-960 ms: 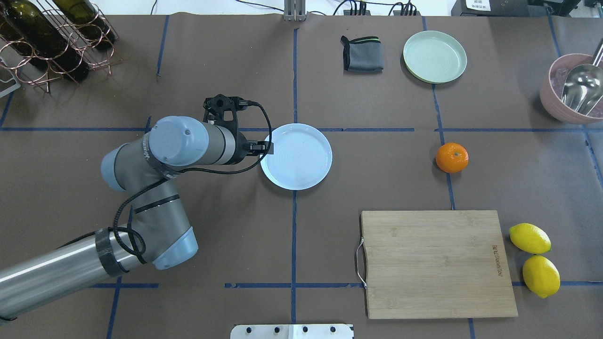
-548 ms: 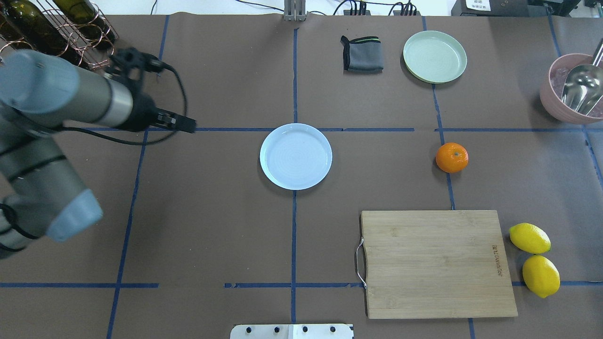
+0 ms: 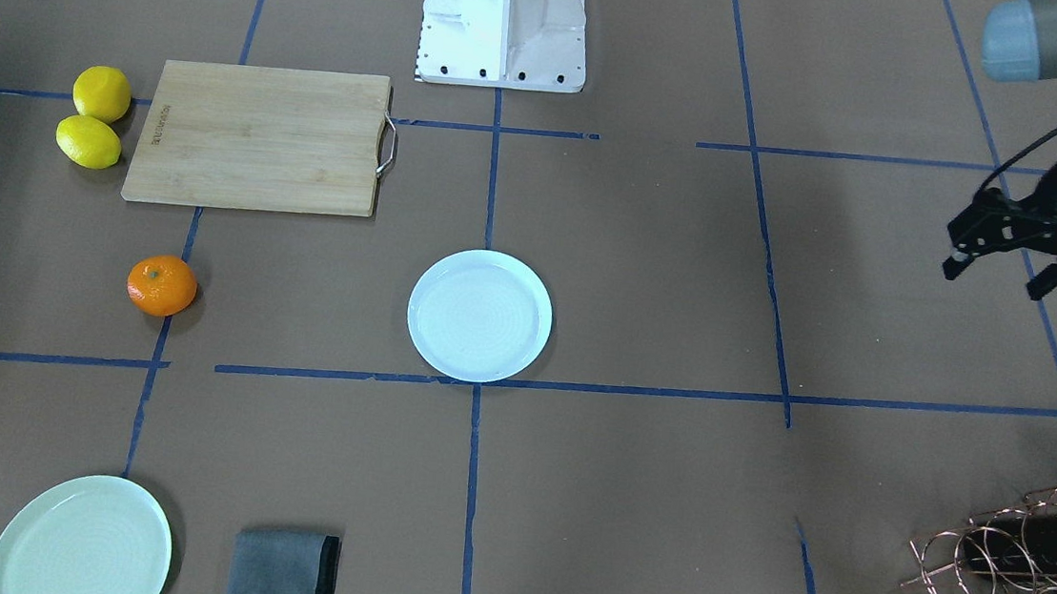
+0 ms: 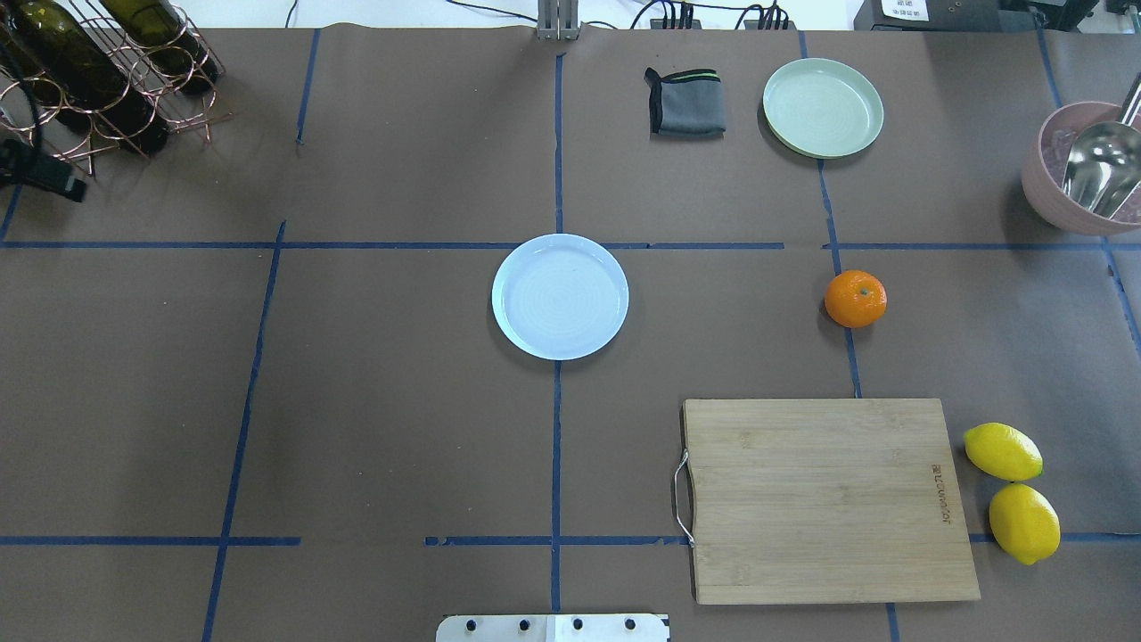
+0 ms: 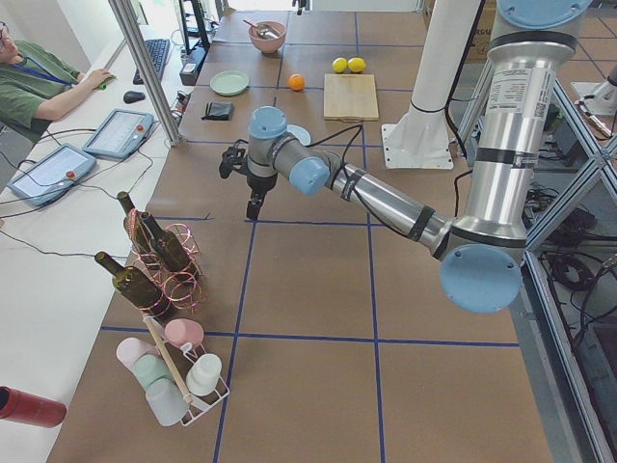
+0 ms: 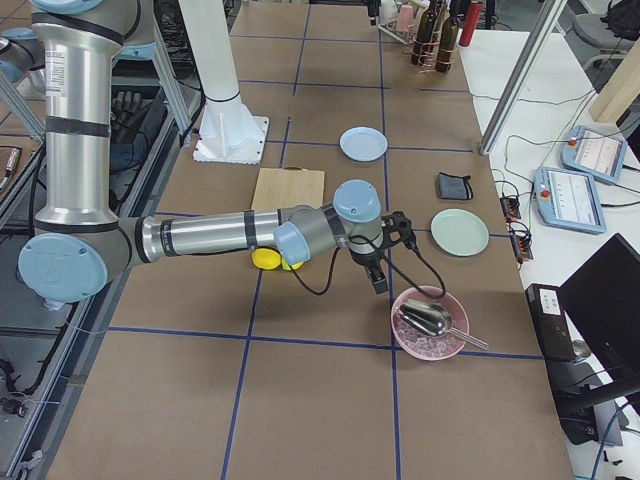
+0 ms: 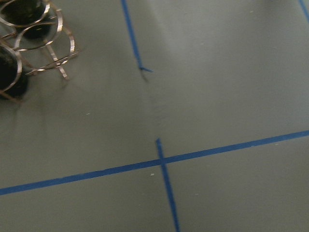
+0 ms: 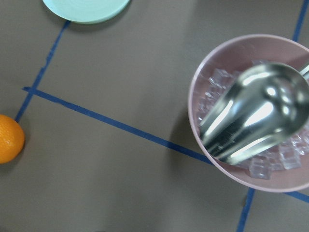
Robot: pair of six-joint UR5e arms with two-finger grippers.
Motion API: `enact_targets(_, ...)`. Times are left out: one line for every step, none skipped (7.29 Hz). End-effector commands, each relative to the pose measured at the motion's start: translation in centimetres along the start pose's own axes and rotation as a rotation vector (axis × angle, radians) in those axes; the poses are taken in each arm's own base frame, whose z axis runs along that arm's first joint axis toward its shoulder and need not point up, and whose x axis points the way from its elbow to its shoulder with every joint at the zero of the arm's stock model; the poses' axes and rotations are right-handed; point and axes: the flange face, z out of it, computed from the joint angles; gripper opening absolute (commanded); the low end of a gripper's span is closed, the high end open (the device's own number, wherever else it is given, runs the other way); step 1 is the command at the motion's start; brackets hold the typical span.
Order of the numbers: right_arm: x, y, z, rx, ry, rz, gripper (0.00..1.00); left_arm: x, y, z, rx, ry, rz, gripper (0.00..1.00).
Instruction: Pick orange to plate
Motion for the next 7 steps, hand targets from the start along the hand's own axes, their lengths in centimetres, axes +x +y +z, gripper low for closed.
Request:
enact_targets(-6.9, -5.5, 2.3, -0.029, -0.041, -0.007, 1.0, -14.5, 2.1, -1.5, -0.119, -0.033, 0.129, 1.0)
enact_targets(-9.1, -6.7, 3.1, -0.037, -0.056, 0.005, 1.0, -19.1, 6.2, -0.8, -0.155, -0.037, 0.081, 1.0)
enact_targets(-10.8, -7.3, 3.9, -0.044, -0.055, 0.018, 1.0, -21.0, 9.2, -0.1, -0.181, -0.035, 0.038, 1.0)
enact_targets(-12.8, -7.3, 5.0, -0.049, -0.032, 0.026, 1.0, -21.5, 10.4, -0.3, -0.188, -0.036, 0.016, 1.0)
enact_targets(-15.5, -6.8, 7.6, -0.059, 0.018, 0.078, 1.0, -21.9, 10.5, 0.3, -0.202, -0.043, -0.001, 1.0)
enact_targets(-18.2, -6.1, 10.0, -0.068, 0.043, 0.113, 1.0, -21.6, 10.0, 0.1, -0.196, -0.045, 0.004, 1.0)
enact_targets(-20.7, -5.1, 12.1, -0.031, 0.049, 0.156, 1.0, -21.4, 9.7, -0.1, -0.189, -0.044, 0.01, 1.0)
